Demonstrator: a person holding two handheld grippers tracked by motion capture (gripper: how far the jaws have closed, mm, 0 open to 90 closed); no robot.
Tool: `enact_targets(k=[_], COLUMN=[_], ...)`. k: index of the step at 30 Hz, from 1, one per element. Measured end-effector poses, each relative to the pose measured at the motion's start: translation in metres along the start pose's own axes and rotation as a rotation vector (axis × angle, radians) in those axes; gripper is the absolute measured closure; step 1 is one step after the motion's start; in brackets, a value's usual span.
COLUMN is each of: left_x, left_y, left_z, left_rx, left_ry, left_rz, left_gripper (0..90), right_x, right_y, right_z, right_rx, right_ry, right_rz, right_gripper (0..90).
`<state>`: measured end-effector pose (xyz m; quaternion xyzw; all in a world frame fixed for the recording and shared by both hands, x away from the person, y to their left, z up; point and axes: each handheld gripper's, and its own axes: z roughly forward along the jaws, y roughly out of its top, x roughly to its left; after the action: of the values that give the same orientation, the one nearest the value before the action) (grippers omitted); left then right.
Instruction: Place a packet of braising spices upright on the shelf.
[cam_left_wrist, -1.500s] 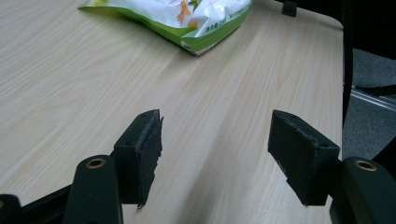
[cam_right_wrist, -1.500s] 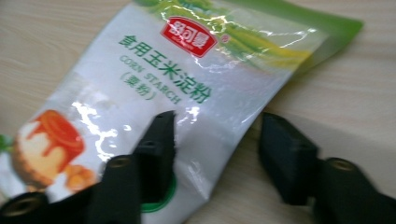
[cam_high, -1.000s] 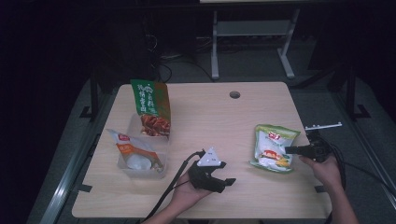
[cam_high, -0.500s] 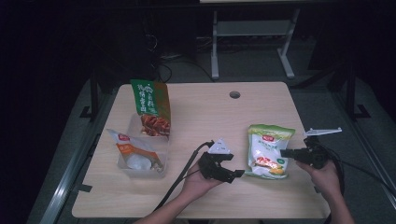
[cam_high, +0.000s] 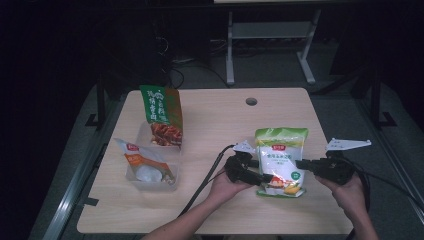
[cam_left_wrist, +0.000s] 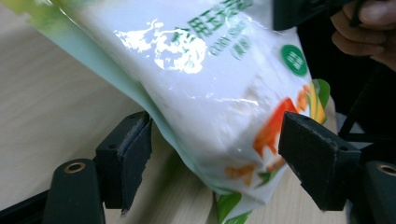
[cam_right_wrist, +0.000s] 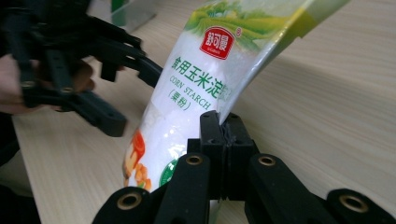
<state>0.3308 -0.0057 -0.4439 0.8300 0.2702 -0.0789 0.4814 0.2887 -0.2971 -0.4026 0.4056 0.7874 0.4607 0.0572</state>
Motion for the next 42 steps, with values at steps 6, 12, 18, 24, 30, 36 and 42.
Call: enact_targets(k=[6,12,18,24,30,36,42], left_x=[0.009,0.0,-0.007,-0.009,-0.006,-0.012,-0.012], left_y=[-0.001,0.003,0.01,0.006,-0.006,-0.006,-0.007], left_z=[0.006,-0.006,-0.026,-0.04,-0.042,-0.042,-0.044], left_rx=[0.011,-0.003,-0.06,-0.038,-0.013,-0.003,0.001], left_ry=[-0.115,-0.074,0.031,0.122,0.126,0.128,0.13], left_rz=[-0.083,-0.006,0.073,0.172,0.19,0.226,0.224], left_gripper=[38.3,67.7,75.6,76.3,76.9,76.9,76.2], right_x=[0.009,0.02,0.026,0.027,0.027,0.028,0.041], right_y=[0.004,0.009,0.015,0.017,0.009,0.018,0.026], right_z=[0.001,0.007,0.008,0.02,0.039,0.044,0.058], right_rx=[-0.013,-0.016,-0.066,-0.058,0.039,0.055,0.121], right_ry=[0.022,0.025,0.038,0.077,0.095,0.1,0.09], right_rz=[-0.047,-0.066,-0.077,-0.085,-0.097,-0.119,-0.189], right_gripper=[88.9,89.0,89.0,88.2,76.6,57.7,65.8])
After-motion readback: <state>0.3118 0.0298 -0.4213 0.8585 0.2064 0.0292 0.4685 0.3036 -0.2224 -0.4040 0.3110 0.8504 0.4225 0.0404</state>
